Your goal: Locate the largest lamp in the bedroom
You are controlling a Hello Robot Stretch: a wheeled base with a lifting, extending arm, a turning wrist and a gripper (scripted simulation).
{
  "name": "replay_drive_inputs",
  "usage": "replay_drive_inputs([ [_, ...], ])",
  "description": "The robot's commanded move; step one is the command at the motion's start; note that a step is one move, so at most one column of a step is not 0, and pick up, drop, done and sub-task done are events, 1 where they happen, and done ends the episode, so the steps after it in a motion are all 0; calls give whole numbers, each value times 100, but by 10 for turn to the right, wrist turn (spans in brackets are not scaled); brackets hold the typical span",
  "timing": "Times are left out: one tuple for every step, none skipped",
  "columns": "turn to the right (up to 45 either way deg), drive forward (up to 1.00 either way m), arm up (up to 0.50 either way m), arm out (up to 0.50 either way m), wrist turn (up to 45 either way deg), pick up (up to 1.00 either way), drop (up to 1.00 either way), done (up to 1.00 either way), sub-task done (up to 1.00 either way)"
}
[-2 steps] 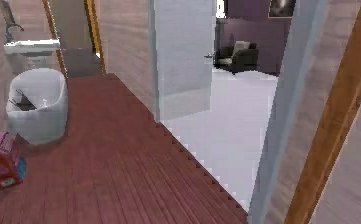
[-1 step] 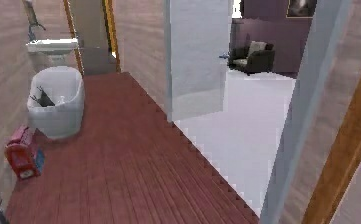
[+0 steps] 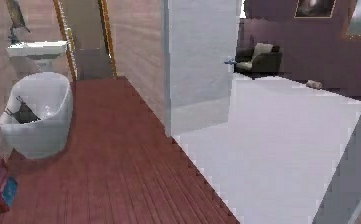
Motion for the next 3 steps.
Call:
replay_drive_inputs([
  [150, 0, 0, 0, 0, 0, 0, 0, 0],
  [0, 35, 0, 0, 0, 0, 0, 0, 0],
  [-300, 0, 0, 0, 0, 0, 0, 0, 0],
])
